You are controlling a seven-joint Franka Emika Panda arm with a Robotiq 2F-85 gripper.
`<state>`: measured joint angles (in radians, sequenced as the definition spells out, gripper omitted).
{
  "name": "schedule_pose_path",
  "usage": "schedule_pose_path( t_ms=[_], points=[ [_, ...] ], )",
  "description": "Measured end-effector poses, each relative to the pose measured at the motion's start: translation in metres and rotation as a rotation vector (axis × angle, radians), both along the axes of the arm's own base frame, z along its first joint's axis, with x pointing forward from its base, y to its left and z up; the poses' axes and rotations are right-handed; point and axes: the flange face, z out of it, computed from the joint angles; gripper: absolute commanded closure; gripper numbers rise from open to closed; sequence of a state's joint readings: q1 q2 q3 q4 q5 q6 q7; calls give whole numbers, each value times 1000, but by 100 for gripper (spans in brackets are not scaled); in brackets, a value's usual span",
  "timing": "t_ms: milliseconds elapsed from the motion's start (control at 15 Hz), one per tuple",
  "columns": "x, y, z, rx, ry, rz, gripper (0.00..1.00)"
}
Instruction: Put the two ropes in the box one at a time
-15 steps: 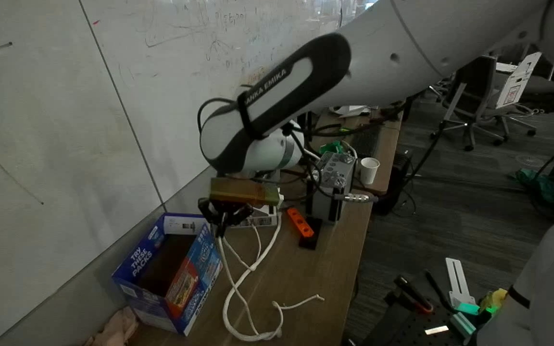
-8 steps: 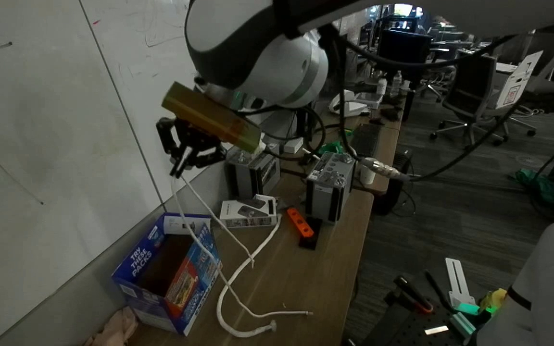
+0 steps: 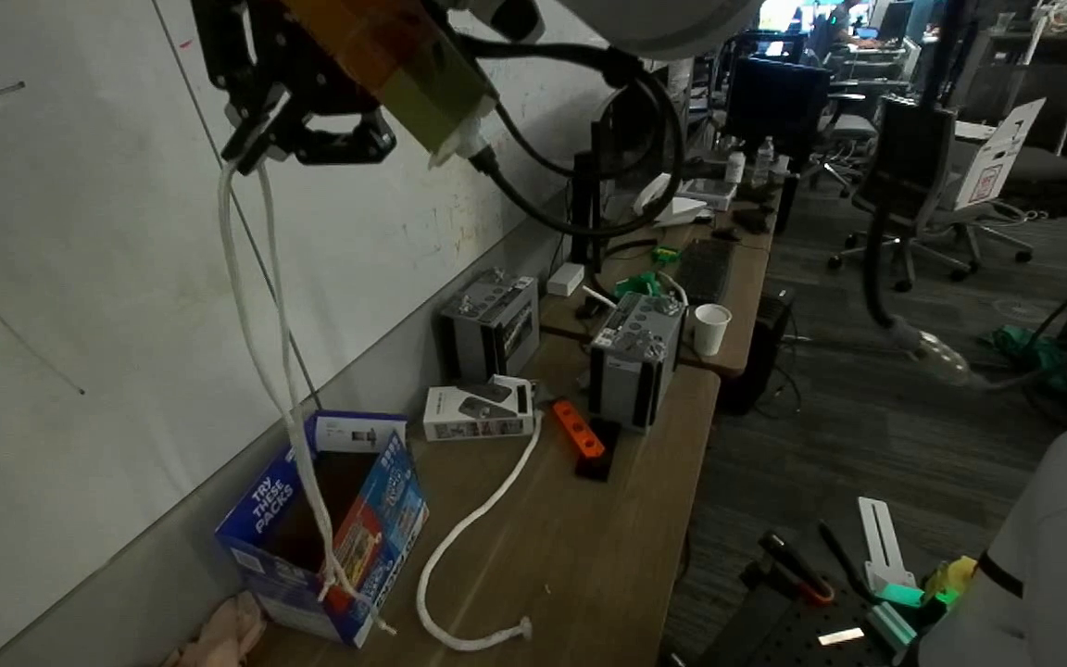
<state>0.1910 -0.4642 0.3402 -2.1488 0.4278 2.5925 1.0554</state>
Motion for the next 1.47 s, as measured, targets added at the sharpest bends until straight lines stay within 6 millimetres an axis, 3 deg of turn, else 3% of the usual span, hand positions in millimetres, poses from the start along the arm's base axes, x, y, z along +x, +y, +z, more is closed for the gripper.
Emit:
schedule_pose_path(
  t_ms=[267,467,1067,1467],
  points=[
    [-32,7,32,10,-100,-91,93],
    [-41,18,37,-9,-142,-132,94],
    [-28,54,19,-99,-201,-221,93],
    [-25,77,19,-146,-257,-253,93]
  ],
)
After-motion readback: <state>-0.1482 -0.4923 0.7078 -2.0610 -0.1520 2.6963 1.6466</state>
